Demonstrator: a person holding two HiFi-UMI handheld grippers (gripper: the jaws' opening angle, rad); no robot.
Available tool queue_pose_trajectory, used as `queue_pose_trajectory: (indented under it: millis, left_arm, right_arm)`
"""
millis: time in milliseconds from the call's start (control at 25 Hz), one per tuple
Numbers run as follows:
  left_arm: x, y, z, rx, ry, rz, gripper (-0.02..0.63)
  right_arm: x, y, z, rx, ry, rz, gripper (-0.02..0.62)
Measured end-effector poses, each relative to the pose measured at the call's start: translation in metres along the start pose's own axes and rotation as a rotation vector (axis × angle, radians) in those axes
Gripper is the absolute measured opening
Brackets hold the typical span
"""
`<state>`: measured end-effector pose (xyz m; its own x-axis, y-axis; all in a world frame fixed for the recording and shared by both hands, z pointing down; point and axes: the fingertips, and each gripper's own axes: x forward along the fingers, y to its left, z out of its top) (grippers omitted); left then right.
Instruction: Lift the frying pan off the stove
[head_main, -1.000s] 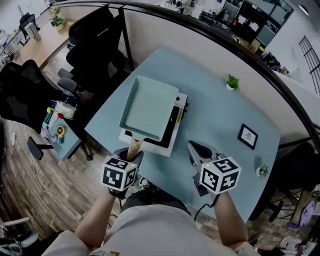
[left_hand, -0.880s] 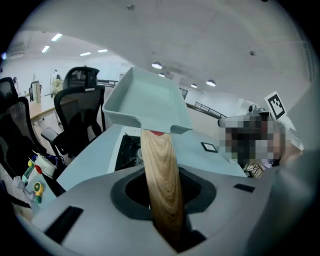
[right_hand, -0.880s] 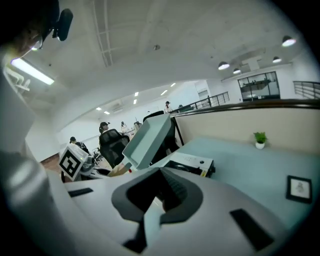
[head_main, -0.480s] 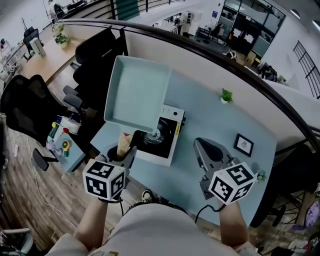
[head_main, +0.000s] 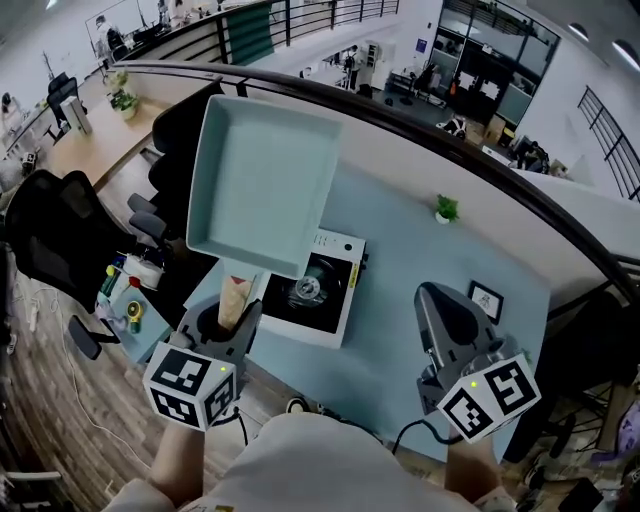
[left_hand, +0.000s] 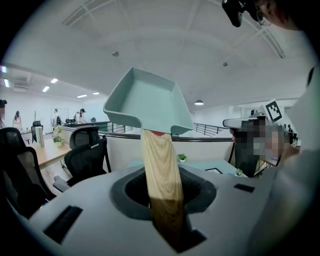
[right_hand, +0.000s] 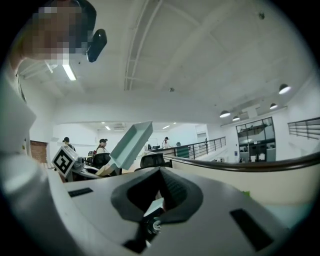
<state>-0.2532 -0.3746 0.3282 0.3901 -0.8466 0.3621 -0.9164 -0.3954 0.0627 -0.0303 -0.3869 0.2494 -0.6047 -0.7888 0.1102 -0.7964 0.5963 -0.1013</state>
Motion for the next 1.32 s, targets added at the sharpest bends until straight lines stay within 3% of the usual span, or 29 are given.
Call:
queue_pose_trajectory:
  millis: [160,360,760,1320]
  left_arm:
    - [-0.009,-0.003,0.009,0.008,-0.04,-0.005,0.101]
    - [-0.016,-0.008,0.012,0.006,-0.069,-0.011,0.101]
    - [-0.014,-0.009,0.016,0.009,-0.059,-0.016,0.101]
    - [-0.019,-0.002,0.025,0.033,-0.064,0.003,0.101]
  right_arm:
    - [-0.011,0.005,0.015,-0.039,-0.054,-0.02,0.005]
    - [-0.019,0.02,0.023,-0.016,-0.098,0.034,0.005]
    - [-0.007,0.029,0.007,-0.17,-0.015,0.012,0.005]
    - [-0.006,0.022,0.007,-0.14,-0.021,-0.035,0.005]
